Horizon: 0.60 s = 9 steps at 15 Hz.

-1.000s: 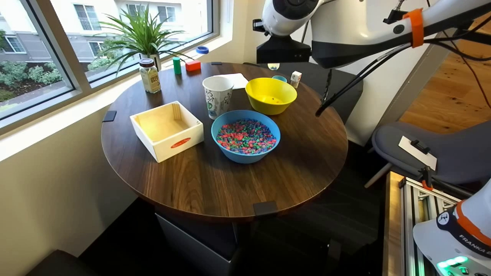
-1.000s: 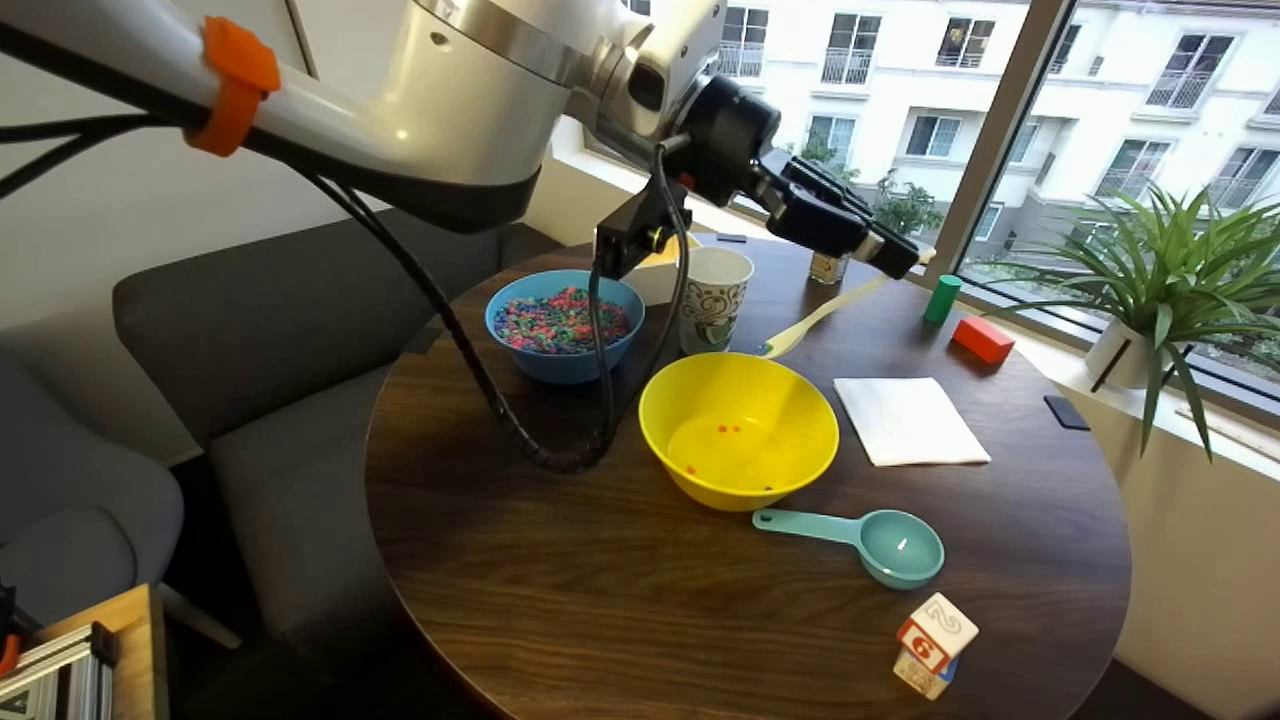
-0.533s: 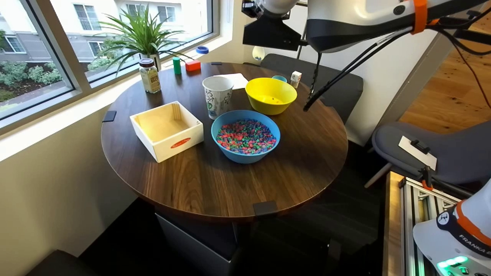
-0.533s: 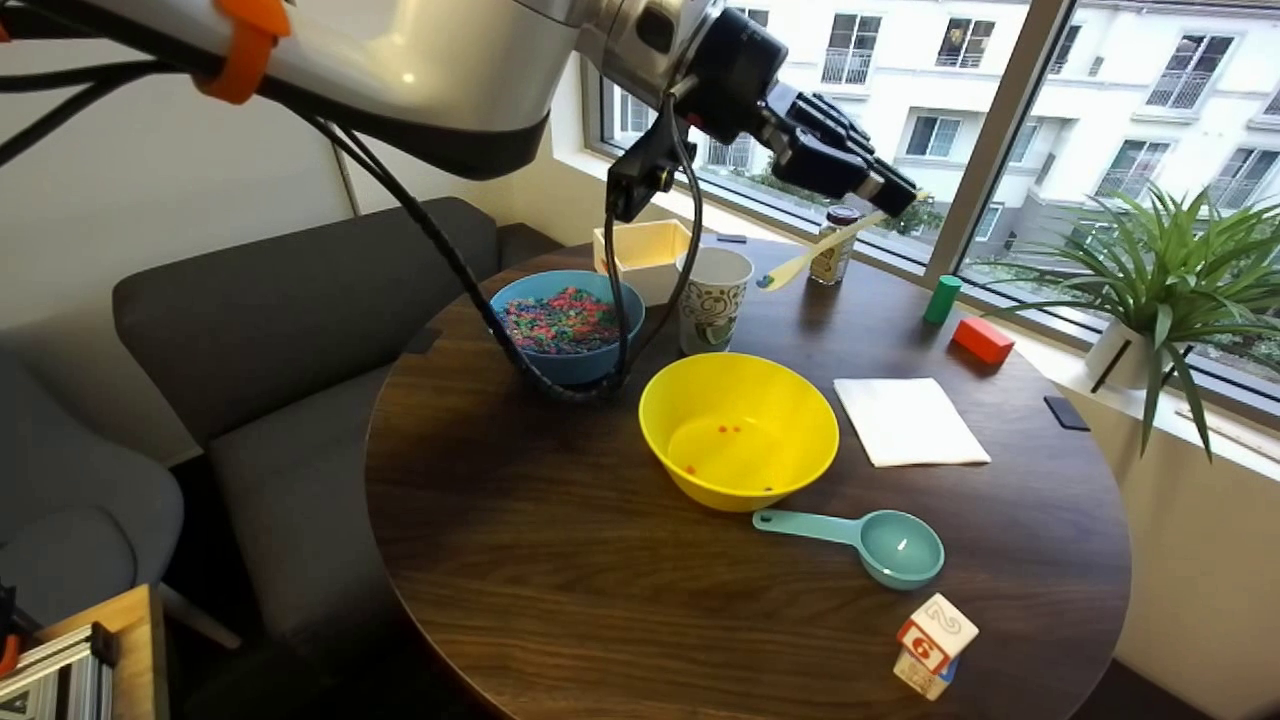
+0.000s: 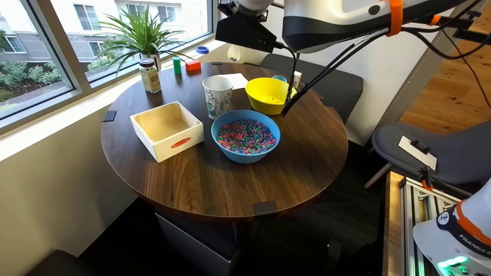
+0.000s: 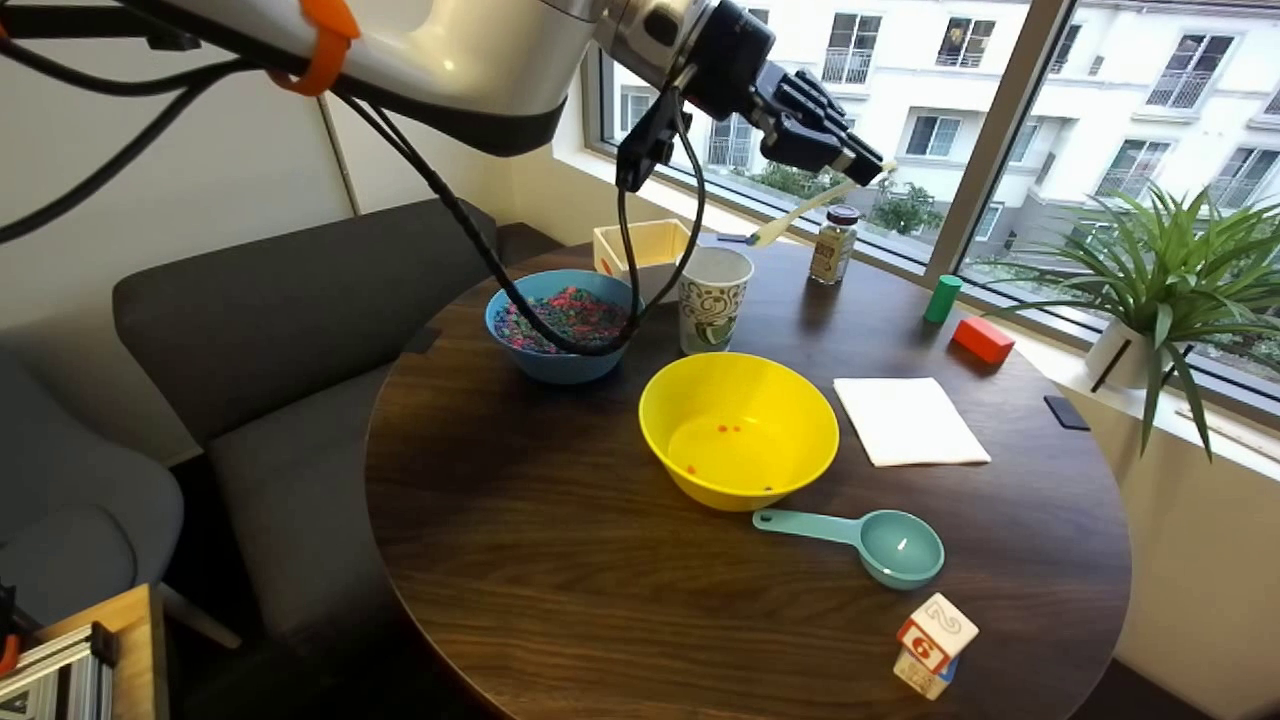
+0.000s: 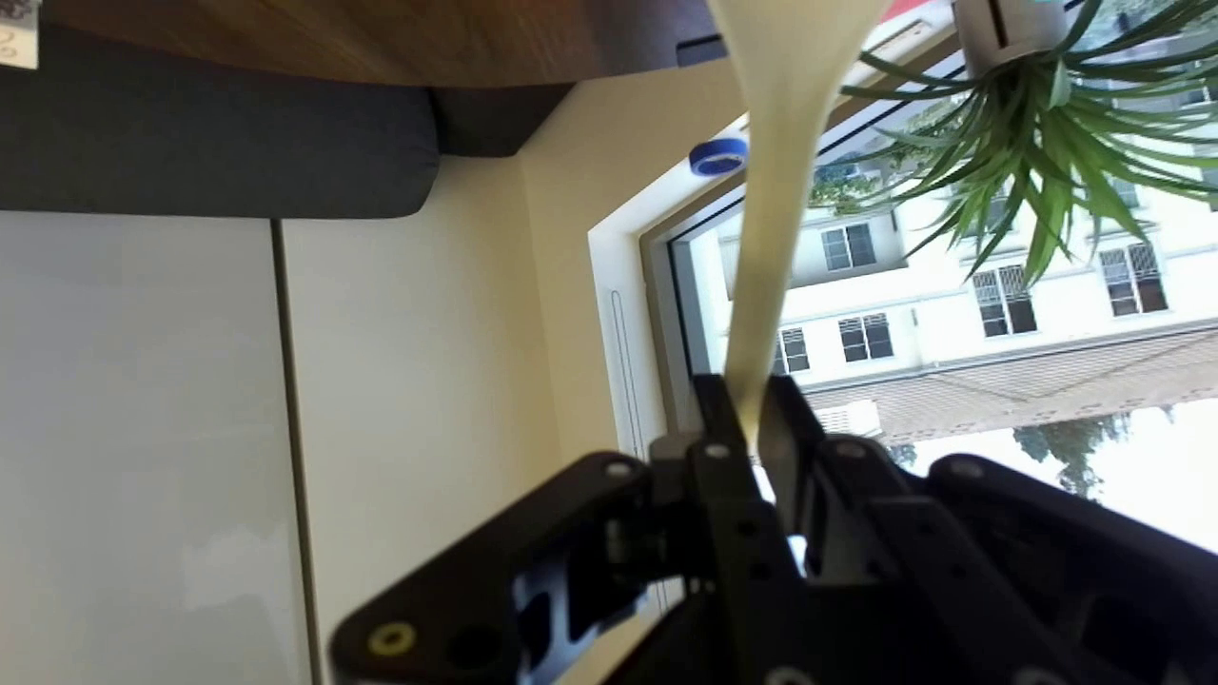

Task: Use the spoon to scoop out of the blue bowl, empty the content into the yellow bowl and the cup and place the spoon back

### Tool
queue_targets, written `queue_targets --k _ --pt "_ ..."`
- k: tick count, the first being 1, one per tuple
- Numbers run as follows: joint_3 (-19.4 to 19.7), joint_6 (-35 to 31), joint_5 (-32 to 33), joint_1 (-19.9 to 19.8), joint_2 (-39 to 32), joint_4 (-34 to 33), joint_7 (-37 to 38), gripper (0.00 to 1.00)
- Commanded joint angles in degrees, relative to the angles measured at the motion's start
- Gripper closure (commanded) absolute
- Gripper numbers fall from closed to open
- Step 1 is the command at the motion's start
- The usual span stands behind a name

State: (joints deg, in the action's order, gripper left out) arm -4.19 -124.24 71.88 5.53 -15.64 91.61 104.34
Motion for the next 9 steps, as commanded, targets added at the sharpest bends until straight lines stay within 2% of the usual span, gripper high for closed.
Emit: queue_targets --k 1,9 --pt "-0.3 0.05 -0.83 2.11 -4.72 -5.21 0.75 0.97" --pt "0.14 2.75 3.93 6.23 -5.51 -5.38 0.5 0.97"
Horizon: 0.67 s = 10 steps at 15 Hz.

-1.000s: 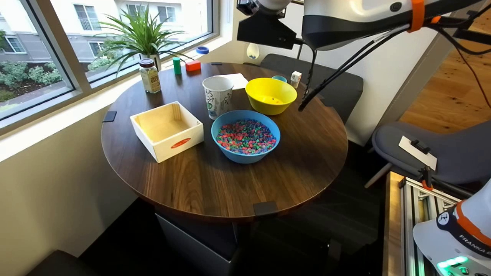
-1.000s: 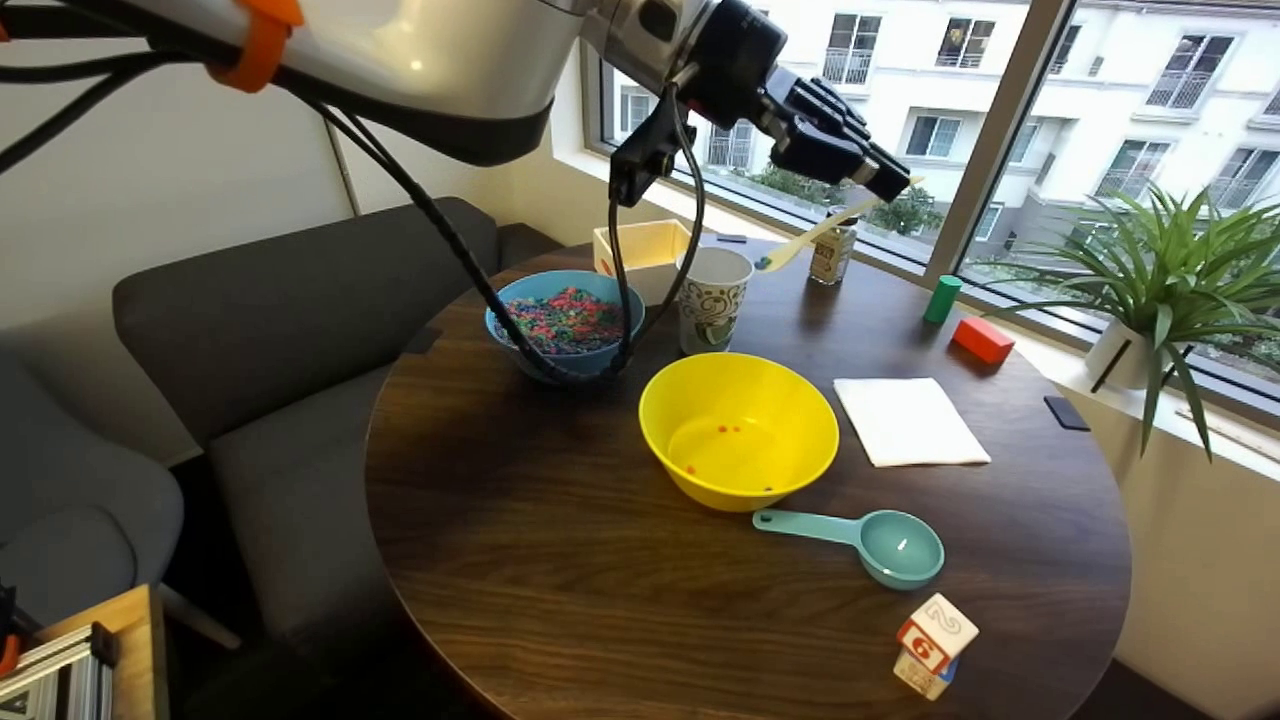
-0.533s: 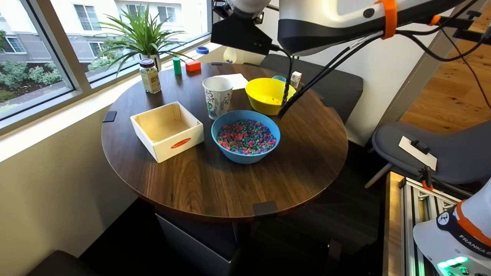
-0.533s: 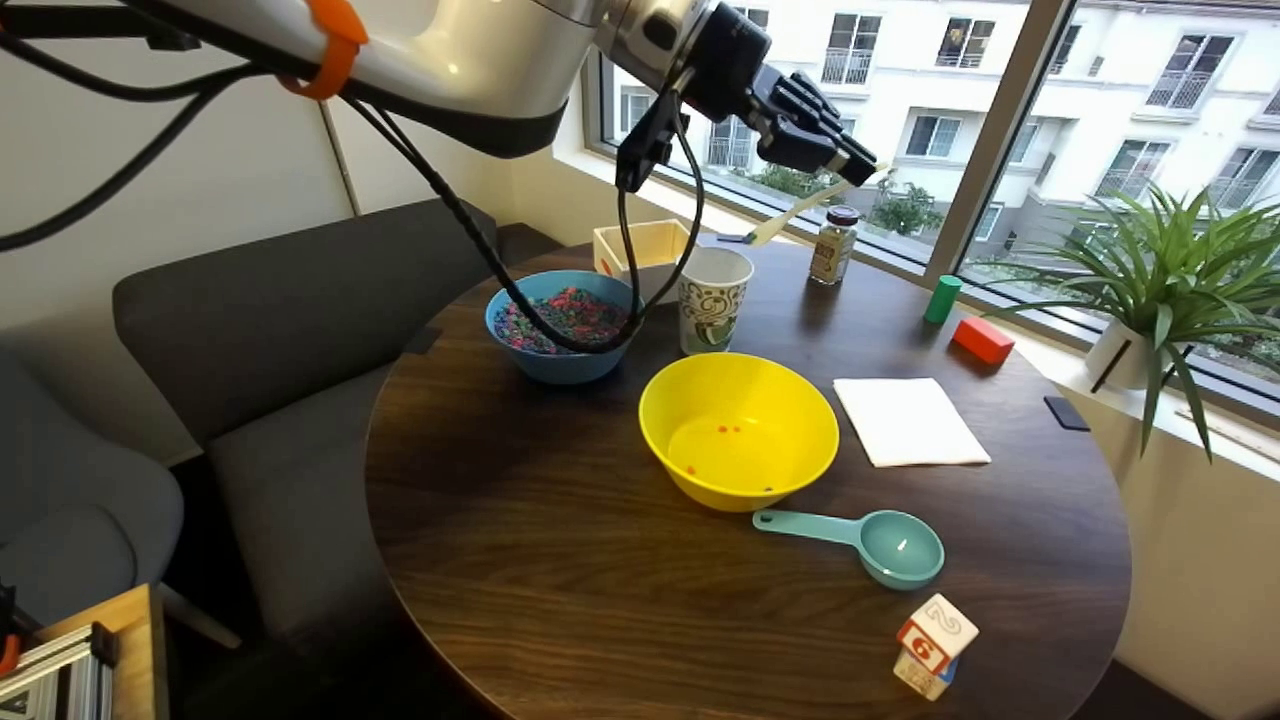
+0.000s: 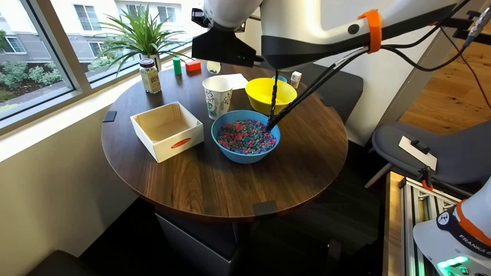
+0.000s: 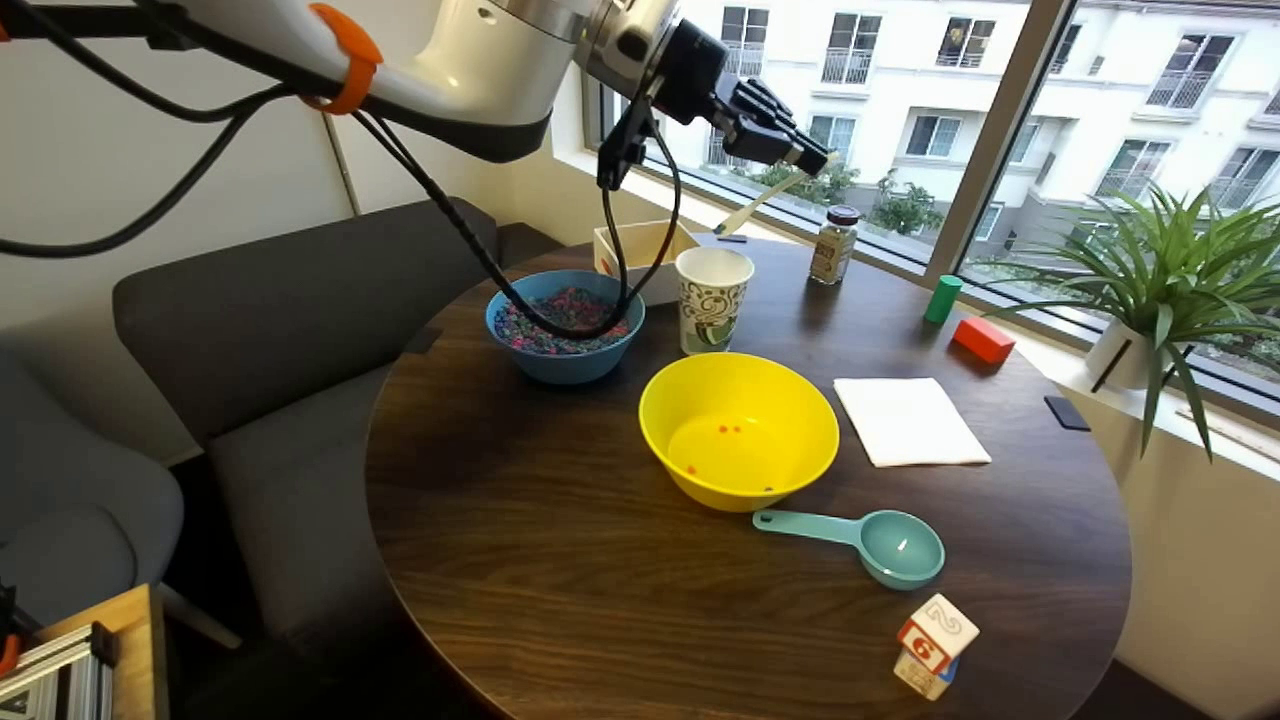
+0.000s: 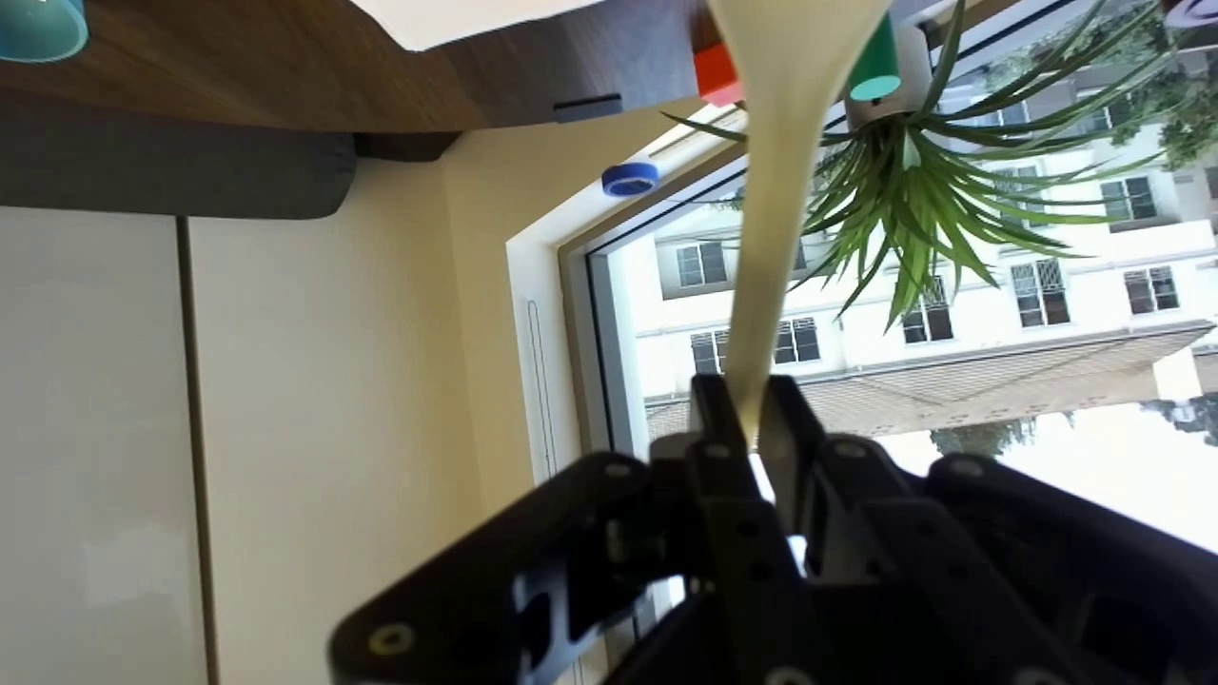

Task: Use the spoon to scoop out of the blue bowl, empty the content into the yellow bowl and the cup and place the spoon back

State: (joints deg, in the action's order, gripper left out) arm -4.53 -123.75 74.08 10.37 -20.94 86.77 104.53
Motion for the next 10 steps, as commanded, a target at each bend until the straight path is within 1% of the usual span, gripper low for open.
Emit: queue_targets --k 1,3,6,10 --pt "0.49 3.01 2.36 1.64 0.03 -0.3 0.35 0.97" --pt "0.45 4.76 3.98 2.07 0.14 0.06 0.29 0.97" --pt "0.39 7.7 8.56 2.94 -0.22 0.72 0.93 0.97" --pt "-0.08 9.37 13.96 3.64 -0.59 1.22 2.11 0.97"
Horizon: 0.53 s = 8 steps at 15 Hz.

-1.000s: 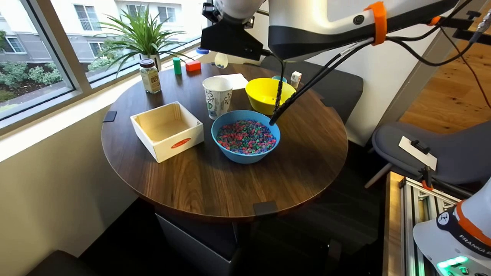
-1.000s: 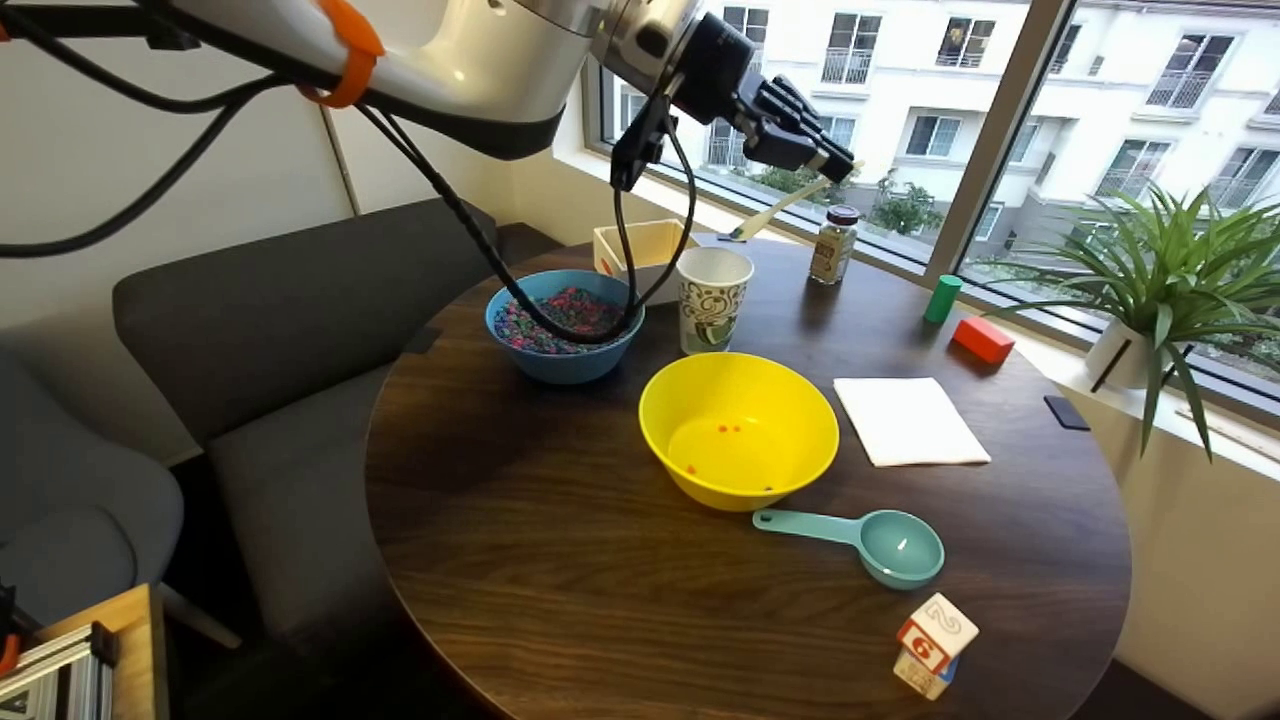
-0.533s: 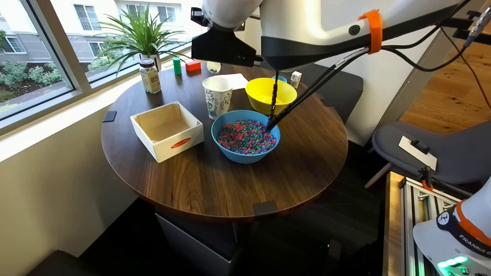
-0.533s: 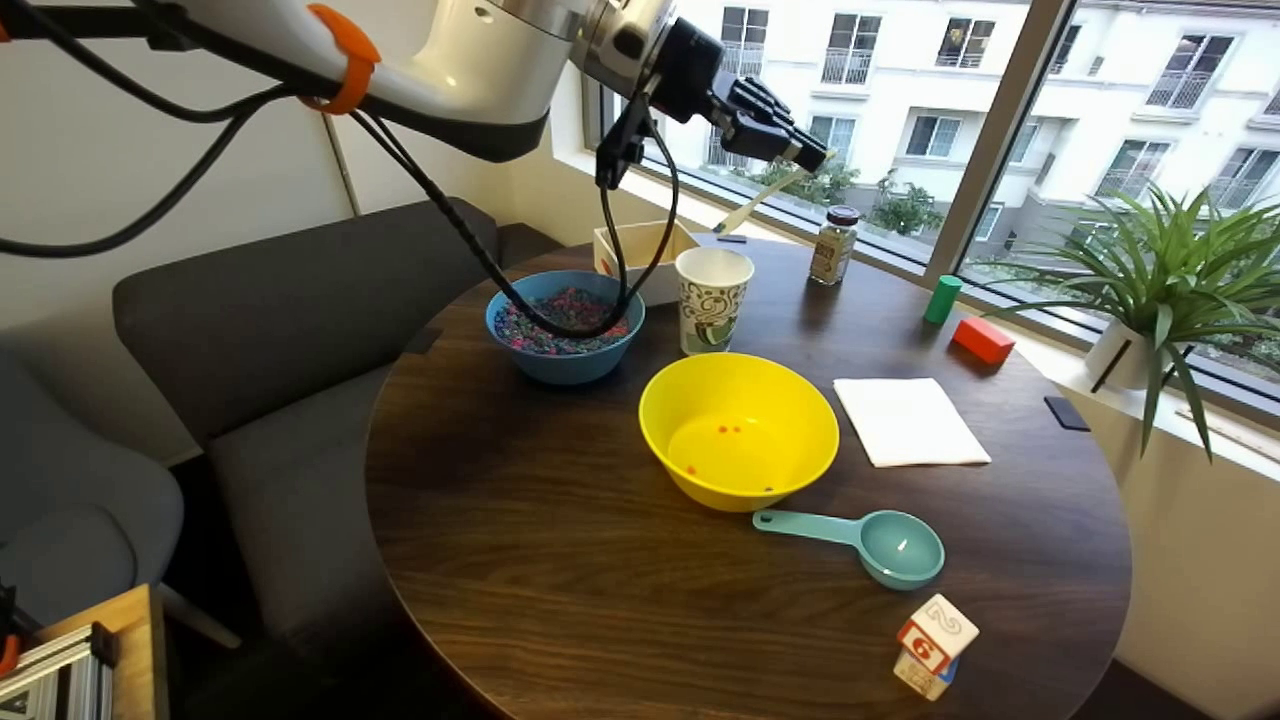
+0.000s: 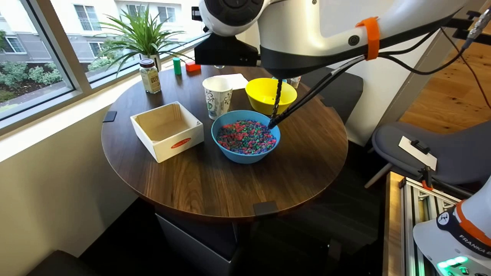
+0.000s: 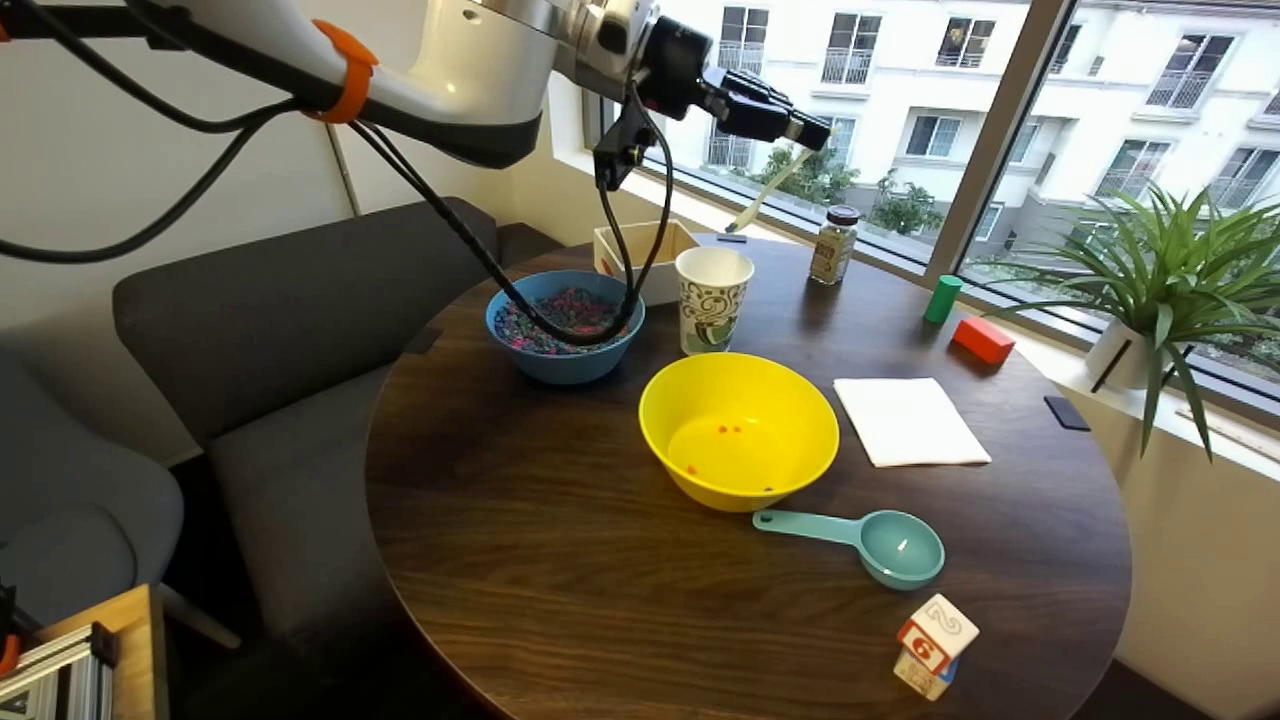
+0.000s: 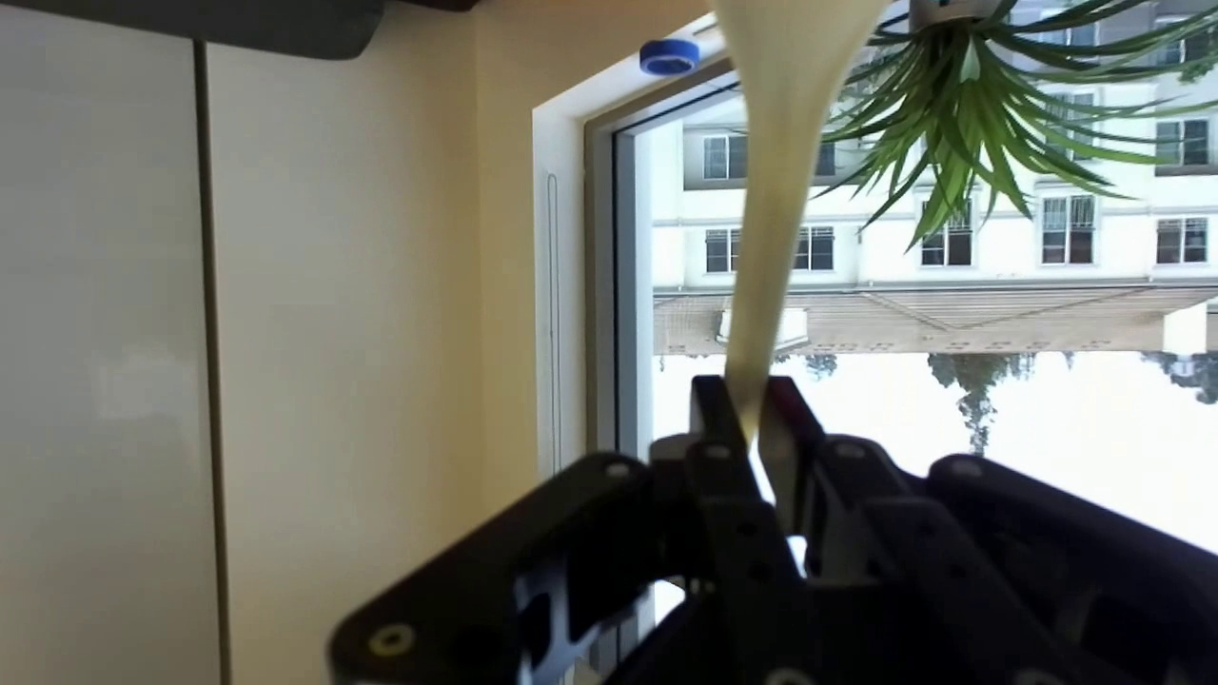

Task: Use the spoon to scoop out of the blue bowl, empty the content into the yellow bowl and the cup and place the spoon back

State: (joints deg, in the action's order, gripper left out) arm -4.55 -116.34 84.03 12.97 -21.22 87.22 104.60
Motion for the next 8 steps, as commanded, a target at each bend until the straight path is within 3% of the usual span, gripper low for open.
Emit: queue_targets --k 1,8 --pt "-0.2 2.1 5.11 1.12 -0.39 0.9 2.15 0.97" --pt "-1.01 5.84 14.64 2.53 -0.67 3.47 2.66 0.97"
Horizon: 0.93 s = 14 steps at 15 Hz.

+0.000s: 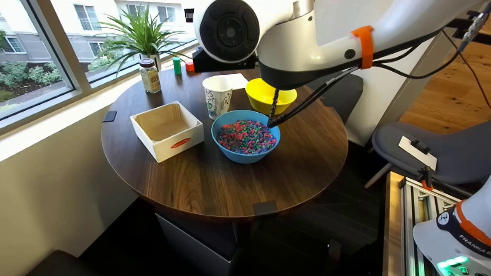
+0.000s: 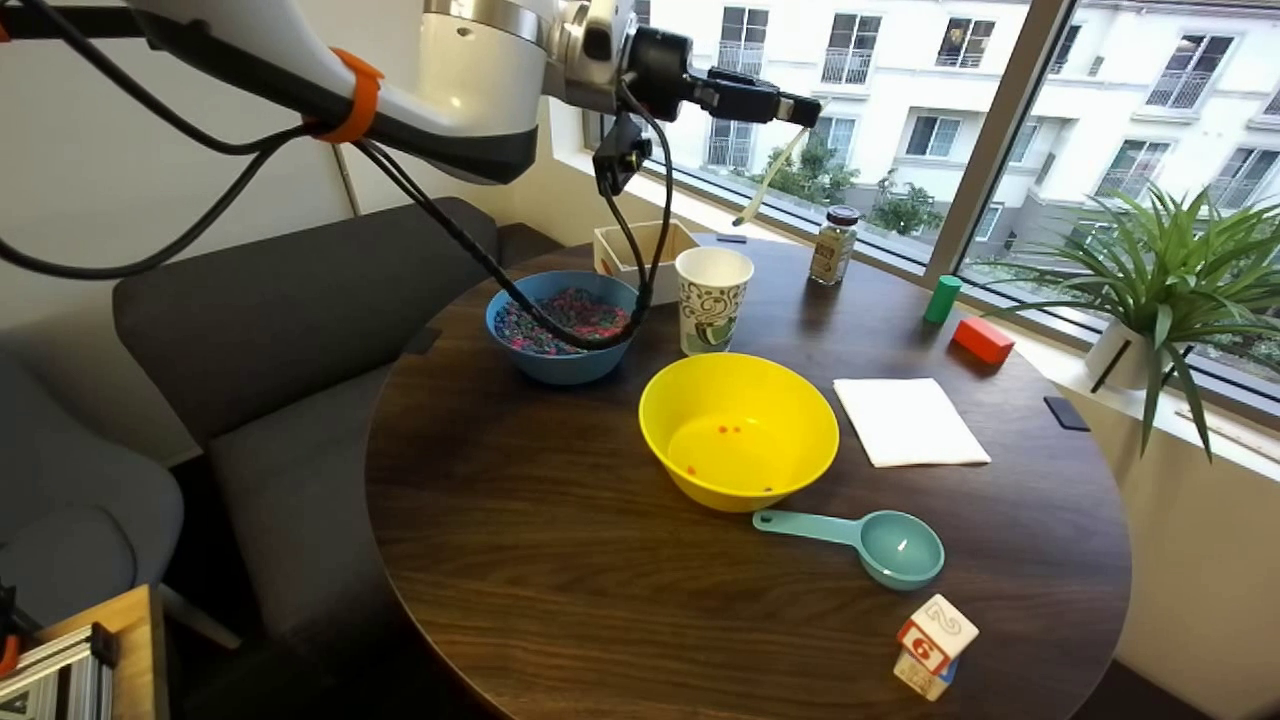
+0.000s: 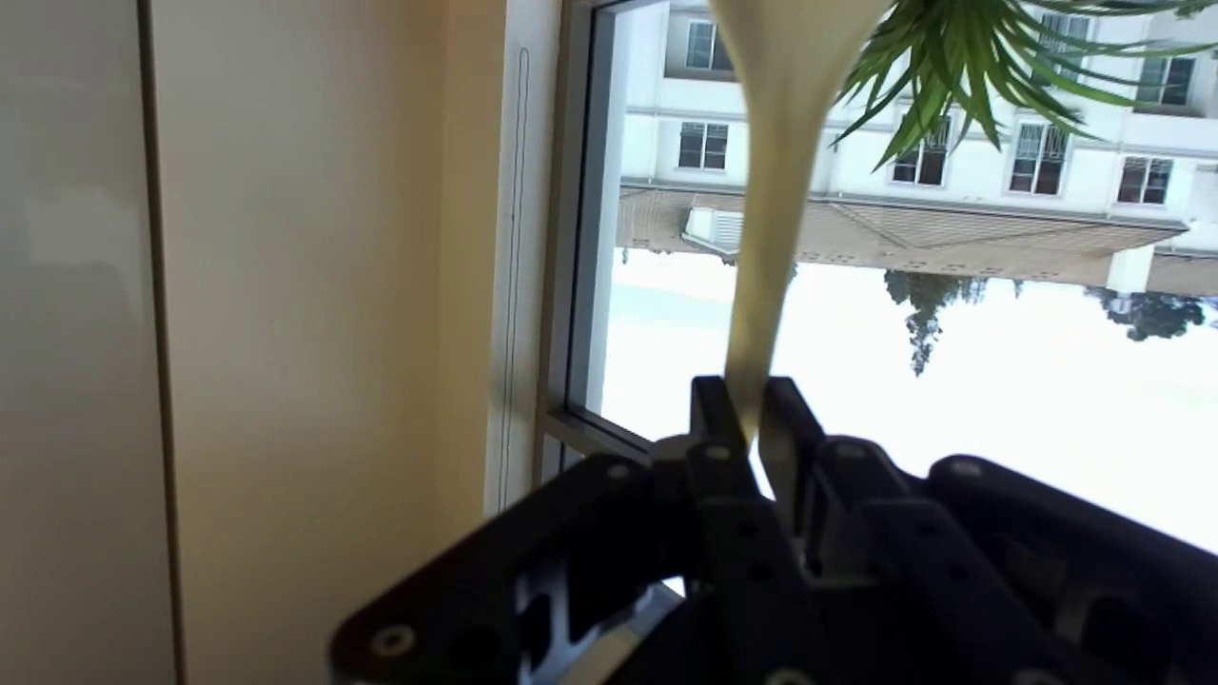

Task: Use the spoon to scoop out of the blue bowl, empty the content into the yellow bowl and the cup and place the spoon back

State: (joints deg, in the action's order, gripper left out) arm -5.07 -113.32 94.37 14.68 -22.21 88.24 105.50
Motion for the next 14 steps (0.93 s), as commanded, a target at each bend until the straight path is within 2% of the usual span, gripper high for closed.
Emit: queue_targets --k 1,8,12,14 --pt "-0.81 3.55 4.99 0.84 0.33 2.95 1.53 0.97" --pt "-2.28 7.19 9.59 0.87 0.58 5.29 2.02 0.97" --pt "-2.96 6.96 8.33 0.11 1.27 5.62 1.28 0.97" --pt "-3.46 5.06 5.54 -0.97 2.65 6.01 0.02 0.97"
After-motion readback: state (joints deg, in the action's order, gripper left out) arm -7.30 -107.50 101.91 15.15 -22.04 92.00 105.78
